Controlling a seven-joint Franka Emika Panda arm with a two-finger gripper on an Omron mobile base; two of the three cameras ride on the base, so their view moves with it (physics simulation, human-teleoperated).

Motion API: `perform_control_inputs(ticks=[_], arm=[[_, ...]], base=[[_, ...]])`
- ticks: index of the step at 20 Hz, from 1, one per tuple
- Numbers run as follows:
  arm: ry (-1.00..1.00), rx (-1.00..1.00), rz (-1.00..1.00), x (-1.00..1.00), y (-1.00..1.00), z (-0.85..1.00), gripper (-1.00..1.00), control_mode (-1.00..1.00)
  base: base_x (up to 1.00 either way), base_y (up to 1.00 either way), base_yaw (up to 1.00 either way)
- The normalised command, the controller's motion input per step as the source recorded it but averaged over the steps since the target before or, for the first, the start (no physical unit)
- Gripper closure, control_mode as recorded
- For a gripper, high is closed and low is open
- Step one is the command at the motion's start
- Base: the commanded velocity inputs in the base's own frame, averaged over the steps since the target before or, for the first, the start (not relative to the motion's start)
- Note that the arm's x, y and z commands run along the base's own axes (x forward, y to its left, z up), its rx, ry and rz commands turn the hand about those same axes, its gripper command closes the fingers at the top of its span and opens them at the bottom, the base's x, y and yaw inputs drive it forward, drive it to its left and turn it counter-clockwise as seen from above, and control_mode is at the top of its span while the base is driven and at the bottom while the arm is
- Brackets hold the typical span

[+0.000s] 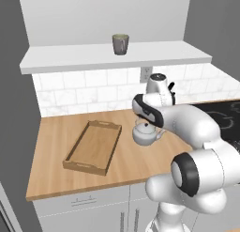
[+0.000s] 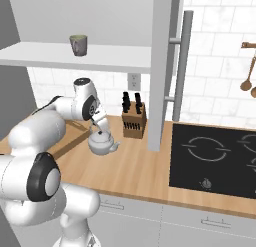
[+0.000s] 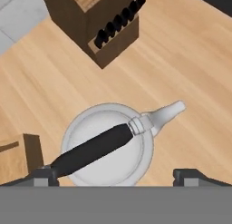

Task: Pick the kettle from the counter and place it on the tray. Then pick the mug from the cabinet and place it on the tray. Then close the cabinet doors.

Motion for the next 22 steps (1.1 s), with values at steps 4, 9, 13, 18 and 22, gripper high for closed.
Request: perform_control_inputs(ticks=[4, 9, 13, 18, 22], arm=[[0.00, 0.01, -0.08, 0.16, 0.00, -0.14, -1.00, -1.00], [0.00, 0.03, -0.07, 0.17, 0.00, -0.11, -1.00, -1.00], [0.00, 0.02, -0.06, 0.14, 0.00, -0.11, -1.00, -1.00], [-0.11, 0.08, -0.02, -0.06, 0.00, 0.00, -1.00, -1.00], [-0.11, 0.09, -0.03, -0.01, 0.00, -0.04, -1.00, -1.00]], base=[[0.00, 0.00, 0.00], [0.00, 0.00, 0.00], [0.00, 0.00, 0.00], [0.00, 0.00, 0.00], [0.00, 0.00, 0.00]])
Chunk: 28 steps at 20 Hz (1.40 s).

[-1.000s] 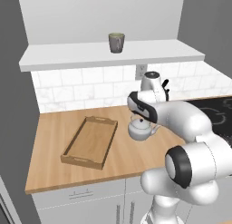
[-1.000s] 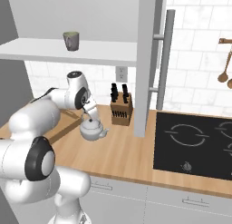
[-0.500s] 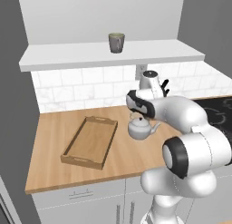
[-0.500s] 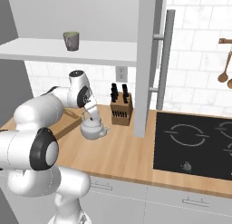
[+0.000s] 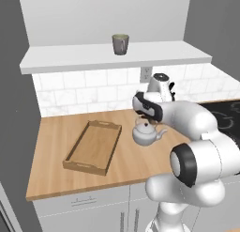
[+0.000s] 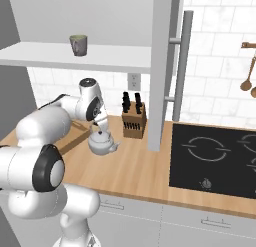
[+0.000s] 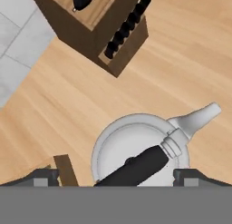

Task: Pick the kettle from the counter and place it on the tray. Then pick the mug from the cabinet and place it on the tray. Then close the cabinet doors.

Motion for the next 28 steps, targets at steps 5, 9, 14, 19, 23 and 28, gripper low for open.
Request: perform_control_inputs(ticks=[5, 9, 14, 19, 23, 28], arm=[[0.00, 0.00, -0.04, 0.00, 0.00, -0.18, -1.00, -1.00], [0.00, 0.00, -0.04, 0.00, 0.00, -0.17, -1.00, -1.00], [0.00, 0.00, -0.04, 0.00, 0.00, -0.18, 1.00, -1.00], [0.00, 0.00, 0.00, 0.00, 0.00, 0.00, 1.00, -1.00], [0.00, 0.00, 0.01, -0.04, 0.03, 0.00, 1.00, -1.00], [0.00, 0.00, 0.02, -0.27, 0.15, 0.00, 1.00, -1.00]], base=[[0.00, 0.00, 0.00], [0.00, 0.00, 0.00], [0.00, 0.00, 0.00], [0.00, 0.00, 0.00], [0.00, 0.00, 0.00], [0.00, 0.00, 0.00]])
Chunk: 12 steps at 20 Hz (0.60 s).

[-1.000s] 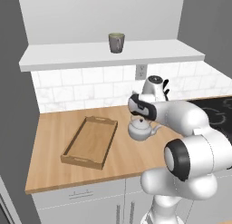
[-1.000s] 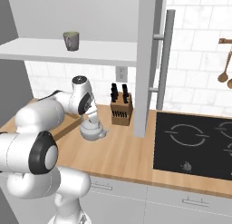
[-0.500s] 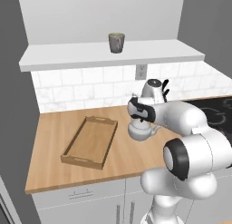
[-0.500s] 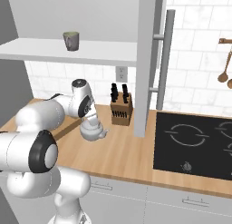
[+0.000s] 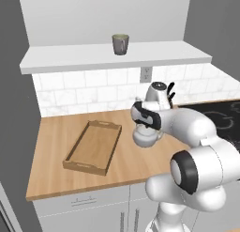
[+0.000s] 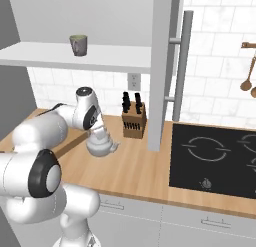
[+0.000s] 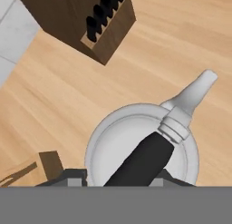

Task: Pick the kettle from the counter and place it on the tray. Then pick the mug from the cabinet and place it on the tray. Then close the cabinet doors.

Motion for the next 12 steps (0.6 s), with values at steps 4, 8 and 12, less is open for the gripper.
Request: perform_control_inputs(ticks=[4, 8, 12], arm=[[0.00, 0.00, 0.00, -0.23, 0.18, 0.03, 1.00, -1.00], [0.00, 0.00, 0.05, -0.24, 0.20, 0.34, 1.00, -1.00], [0.00, 0.00, 0.13, -0.01, 0.31, 0.30, 1.00, -1.00]], base=[[0.00, 0.00, 0.00], [0.00, 0.00, 0.00], [0.00, 0.00, 0.00]])
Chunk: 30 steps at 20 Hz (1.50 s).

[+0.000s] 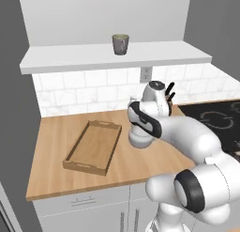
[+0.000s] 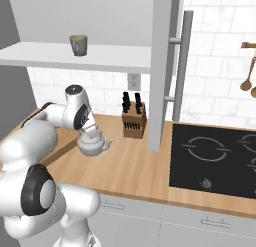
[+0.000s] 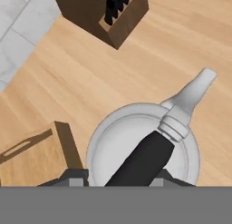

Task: Pick the kettle from the counter and place it on the tray. Then pick the mug from the cabinet and place it on the tray. Then close the cabinet doors.

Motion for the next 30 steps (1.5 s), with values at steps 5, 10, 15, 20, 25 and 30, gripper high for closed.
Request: perform_control_inputs(ticks=[5, 10, 15, 20, 25, 30], arm=[[-0.02, 0.00, 0.10, -0.06, 0.34, 0.28, 1.00, -1.00], [-0.04, 0.01, 0.06, -0.02, 0.40, 0.26, 1.00, -1.00], [-0.08, 0.02, 0.04, 0.00, 0.41, 0.16, 1.00, -1.00], [-0.06, 0.03, 0.01, 0.00, 0.41, 0.03, 1.00, -1.00], [-0.01, 0.02, 0.00, 0.00, 0.40, 0.00, 1.00, -1.00], [0.00, 0.02, 0.00, 0.05, 0.45, 0.06, 1.00, -1.00]], base=[[0.00, 0.00, 0.00], [0.00, 0.00, 0.00], [0.00, 0.00, 0.00], [0.00, 0.00, 0.00], [0.00, 0.00, 0.00], [0.00, 0.00, 0.00]])
